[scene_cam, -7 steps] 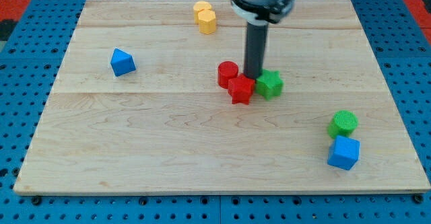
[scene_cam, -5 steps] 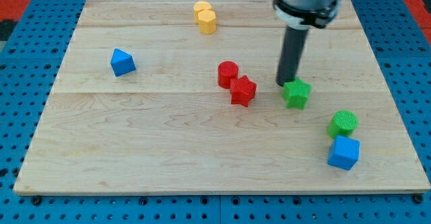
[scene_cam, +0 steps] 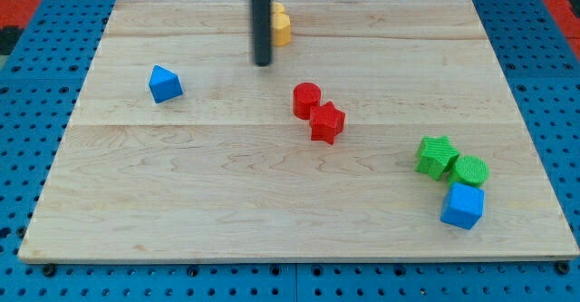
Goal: Move the blue triangle to the bottom right
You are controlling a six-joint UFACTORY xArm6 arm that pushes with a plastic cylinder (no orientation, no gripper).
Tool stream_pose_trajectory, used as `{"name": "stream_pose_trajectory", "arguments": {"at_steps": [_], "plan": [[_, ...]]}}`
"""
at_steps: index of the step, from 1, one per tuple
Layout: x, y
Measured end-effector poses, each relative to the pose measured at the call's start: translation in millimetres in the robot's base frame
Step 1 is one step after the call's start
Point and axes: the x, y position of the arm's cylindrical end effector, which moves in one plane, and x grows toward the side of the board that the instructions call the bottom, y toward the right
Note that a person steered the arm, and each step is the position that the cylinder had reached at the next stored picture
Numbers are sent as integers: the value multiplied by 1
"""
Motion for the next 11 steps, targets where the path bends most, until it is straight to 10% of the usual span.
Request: {"name": "stream_pose_trajectory", "arguments": {"at_steps": [3,11], "plan": [[41,-127],[132,3]]}}
